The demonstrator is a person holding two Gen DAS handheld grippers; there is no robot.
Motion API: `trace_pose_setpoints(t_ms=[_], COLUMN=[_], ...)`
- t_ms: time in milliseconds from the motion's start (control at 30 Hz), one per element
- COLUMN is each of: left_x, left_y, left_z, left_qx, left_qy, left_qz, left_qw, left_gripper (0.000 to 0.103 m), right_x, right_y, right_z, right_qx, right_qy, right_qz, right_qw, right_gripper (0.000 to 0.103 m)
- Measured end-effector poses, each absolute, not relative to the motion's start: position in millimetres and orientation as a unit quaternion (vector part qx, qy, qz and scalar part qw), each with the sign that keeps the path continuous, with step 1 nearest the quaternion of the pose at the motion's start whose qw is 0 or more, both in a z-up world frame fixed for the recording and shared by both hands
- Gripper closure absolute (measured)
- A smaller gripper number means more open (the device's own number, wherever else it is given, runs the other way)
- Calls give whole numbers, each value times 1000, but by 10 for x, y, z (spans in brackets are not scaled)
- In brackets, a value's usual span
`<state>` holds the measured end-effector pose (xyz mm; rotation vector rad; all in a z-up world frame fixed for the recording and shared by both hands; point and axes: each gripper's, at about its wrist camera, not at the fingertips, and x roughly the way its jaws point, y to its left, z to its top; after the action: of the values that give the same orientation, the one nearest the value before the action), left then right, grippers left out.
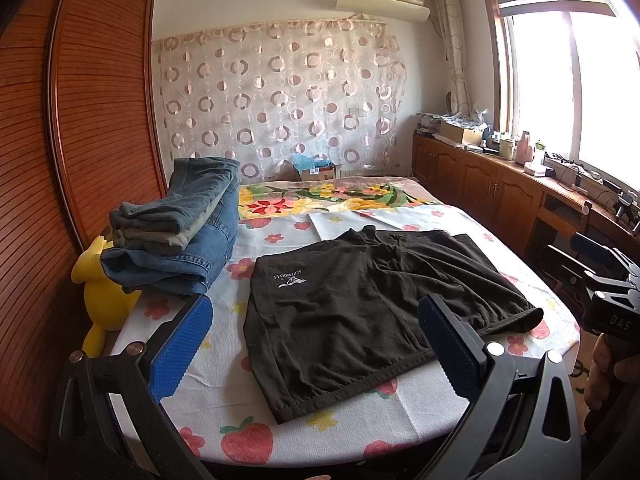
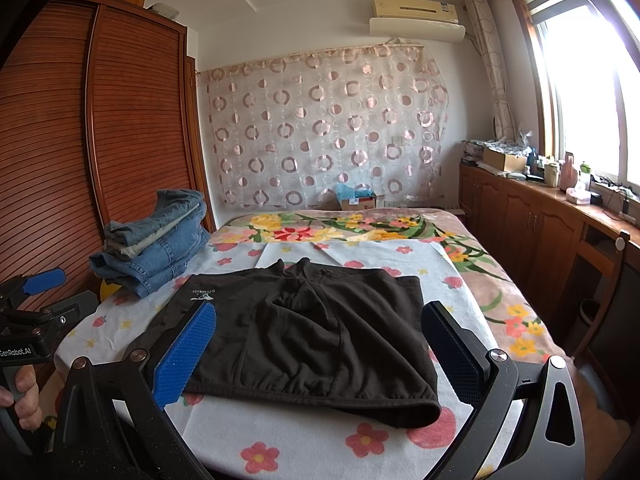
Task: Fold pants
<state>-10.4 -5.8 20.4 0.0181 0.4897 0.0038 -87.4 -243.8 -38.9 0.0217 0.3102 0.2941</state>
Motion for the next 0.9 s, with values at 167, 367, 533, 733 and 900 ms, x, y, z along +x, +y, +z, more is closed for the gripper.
trace_pose_setpoints(t_ms=[167, 367, 533, 733, 900], left_x=[-114, -116, -117, -118, -134], left_y=[-47, -48, -49, -52, -55], left_z=[236, 235, 233, 232, 297], left_qx=[9, 9, 10, 10, 10], left_qy=[242, 241, 241, 241, 246], left_qz=[2, 2, 2, 2, -3], left_qw=[970, 970, 970, 971, 969], left_gripper=[0, 0, 0, 0, 0], right_x=[-874, -876, -877, -876, -878], right_y=[-2441, -2440, -2443, -2441, -2441], right_z=[-389, -389, -389, -389, -389], right_qx=[11, 11, 11, 11, 11], right_qy=[153, 154, 153, 153, 154], right_qz=[146, 146, 146, 146, 146], right_qw=[977, 977, 977, 977, 977], right_gripper=[1, 1, 1, 1, 1])
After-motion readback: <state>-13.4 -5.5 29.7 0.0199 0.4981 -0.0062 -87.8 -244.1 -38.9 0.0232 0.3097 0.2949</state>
